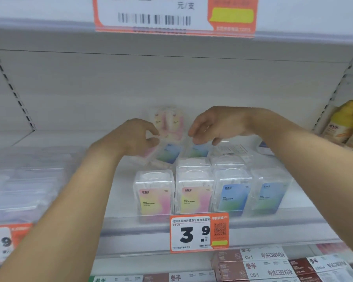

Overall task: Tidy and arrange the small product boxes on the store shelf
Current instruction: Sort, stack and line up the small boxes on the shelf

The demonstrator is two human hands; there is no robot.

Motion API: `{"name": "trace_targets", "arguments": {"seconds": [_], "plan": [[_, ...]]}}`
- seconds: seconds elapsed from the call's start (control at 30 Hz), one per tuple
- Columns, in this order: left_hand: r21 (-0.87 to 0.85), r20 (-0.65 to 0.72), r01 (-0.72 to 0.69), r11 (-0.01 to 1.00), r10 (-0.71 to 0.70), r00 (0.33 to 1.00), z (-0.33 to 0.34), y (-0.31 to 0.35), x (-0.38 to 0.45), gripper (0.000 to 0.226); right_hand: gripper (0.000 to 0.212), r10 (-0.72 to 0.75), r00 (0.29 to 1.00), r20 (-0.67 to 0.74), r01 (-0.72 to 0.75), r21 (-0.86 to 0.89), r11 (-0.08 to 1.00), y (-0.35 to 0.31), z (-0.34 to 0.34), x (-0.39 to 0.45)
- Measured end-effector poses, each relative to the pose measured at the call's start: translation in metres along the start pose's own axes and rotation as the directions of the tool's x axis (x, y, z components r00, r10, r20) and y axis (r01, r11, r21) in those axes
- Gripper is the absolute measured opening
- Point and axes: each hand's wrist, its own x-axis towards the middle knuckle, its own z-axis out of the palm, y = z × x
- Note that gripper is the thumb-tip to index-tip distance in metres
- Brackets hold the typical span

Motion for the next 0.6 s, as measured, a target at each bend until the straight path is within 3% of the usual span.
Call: {"name": "trace_targets", "arguments": {"seconds": [0.1,0.17,0.27,0.4,0.47,0.53,0.6], "plan": [[0.007,0.127,0.075,0.997,-0.076,0.989,0.009,-0.011,0.006,0.062,0.062,0.104,0.987,0.125,-0.083,-0.166,0.983,-0.010,0.008,0.026],[0.028,0.130,0.091,0.995,-0.094,0.987,0.013,-0.017,0.010,0.077,0.090,0.191,0.976,0.107,-0.137,-0.380,0.915,-0.007,0.013,0.043],[0.065,0.154,0.116,0.991,-0.125,0.980,0.018,-0.024,0.013,0.083,0.108,0.211,0.975,0.071,-0.153,-0.477,0.866,-0.006,0.018,0.058],[0.038,0.111,0.117,0.992,-0.121,0.986,0.015,-0.030,0.012,0.071,0.099,0.220,0.970,0.100,-0.158,-0.425,0.891,-0.004,0.020,0.058],[0.008,0.076,0.096,0.995,-0.096,0.992,0.012,-0.033,0.010,0.059,0.083,0.202,0.975,0.092,-0.145,-0.427,0.893,-0.004,0.021,0.054],[-0.004,0.054,0.085,0.996,-0.084,0.995,0.010,-0.035,0.008,0.054,0.061,0.131,0.990,0.053,-0.100,-0.400,0.911,-0.006,0.023,0.050],[0.002,0.027,0.092,0.996,-0.092,0.995,0.007,-0.038,0.006,0.057,0.057,0.039,0.999,-0.031,-0.048,-0.394,0.918,-0.010,0.025,0.046]]}}
